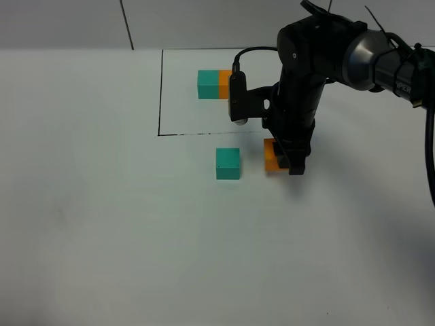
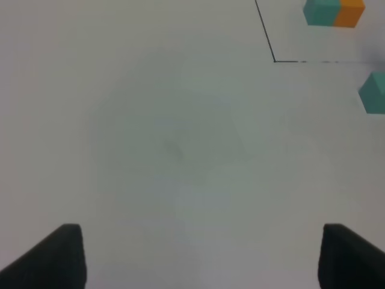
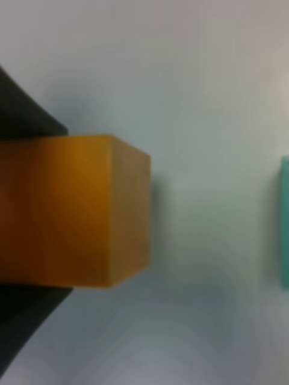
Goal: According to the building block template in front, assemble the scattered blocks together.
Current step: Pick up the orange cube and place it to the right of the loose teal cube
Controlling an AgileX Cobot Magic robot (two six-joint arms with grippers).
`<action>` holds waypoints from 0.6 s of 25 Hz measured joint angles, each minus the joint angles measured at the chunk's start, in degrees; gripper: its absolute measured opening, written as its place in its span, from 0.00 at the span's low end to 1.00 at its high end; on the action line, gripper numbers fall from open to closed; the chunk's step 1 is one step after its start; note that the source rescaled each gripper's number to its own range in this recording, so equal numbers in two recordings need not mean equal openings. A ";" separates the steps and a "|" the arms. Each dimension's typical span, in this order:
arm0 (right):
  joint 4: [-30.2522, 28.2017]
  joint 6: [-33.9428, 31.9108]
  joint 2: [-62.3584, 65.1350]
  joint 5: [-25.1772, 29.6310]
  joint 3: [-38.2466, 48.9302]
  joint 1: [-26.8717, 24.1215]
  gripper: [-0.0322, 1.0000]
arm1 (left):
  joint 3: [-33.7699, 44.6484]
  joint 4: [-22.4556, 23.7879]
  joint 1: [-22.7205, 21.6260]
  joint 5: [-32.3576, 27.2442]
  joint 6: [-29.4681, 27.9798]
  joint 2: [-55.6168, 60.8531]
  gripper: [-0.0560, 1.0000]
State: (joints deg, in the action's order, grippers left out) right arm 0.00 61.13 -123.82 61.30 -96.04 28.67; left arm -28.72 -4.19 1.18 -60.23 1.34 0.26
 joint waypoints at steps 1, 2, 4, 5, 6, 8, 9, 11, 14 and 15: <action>0.00 0.06 -0.52 0.00 -0.53 0.30 0.03 | 0.00 0.00 0.00 0.00 0.00 0.00 0.68; 0.00 0.18 -0.83 -0.07 -1.05 0.56 0.03 | 0.00 0.00 0.00 0.00 0.00 0.00 0.68; 1.17 0.25 -1.65 -0.39 -1.80 0.77 0.03 | 0.00 0.00 0.00 0.00 0.00 0.00 0.68; 1.66 0.25 -1.99 -0.51 -2.05 0.83 0.03 | 0.00 0.00 0.00 0.00 0.00 0.00 0.68; 2.24 0.25 -2.43 -0.70 -2.31 0.83 0.03 | 0.00 0.00 0.00 0.00 0.00 0.00 0.68; 2.54 0.25 -3.24 -1.01 -2.31 0.83 0.03 | 0.00 0.00 0.00 0.00 0.00 0.00 0.68; 2.67 0.25 -3.65 -1.33 -2.31 0.83 0.03 | 0.00 0.00 0.00 0.00 0.00 0.00 0.68; 2.79 0.44 -4.30 -2.10 -2.31 0.83 0.03 | 0.00 0.00 0.00 0.00 0.00 0.00 0.68; 3.12 0.49 -4.94 -2.91 -2.31 0.83 0.03 | 0.00 0.00 0.00 0.00 0.00 0.00 0.68; 3.34 0.64 -5.24 -3.25 -2.31 0.83 0.03 | 0.00 0.00 0.00 0.00 0.00 0.00 0.68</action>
State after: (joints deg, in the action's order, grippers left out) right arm 3.34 61.77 -129.06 58.05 -98.35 29.50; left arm -28.72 -4.19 1.18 -60.23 1.34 0.26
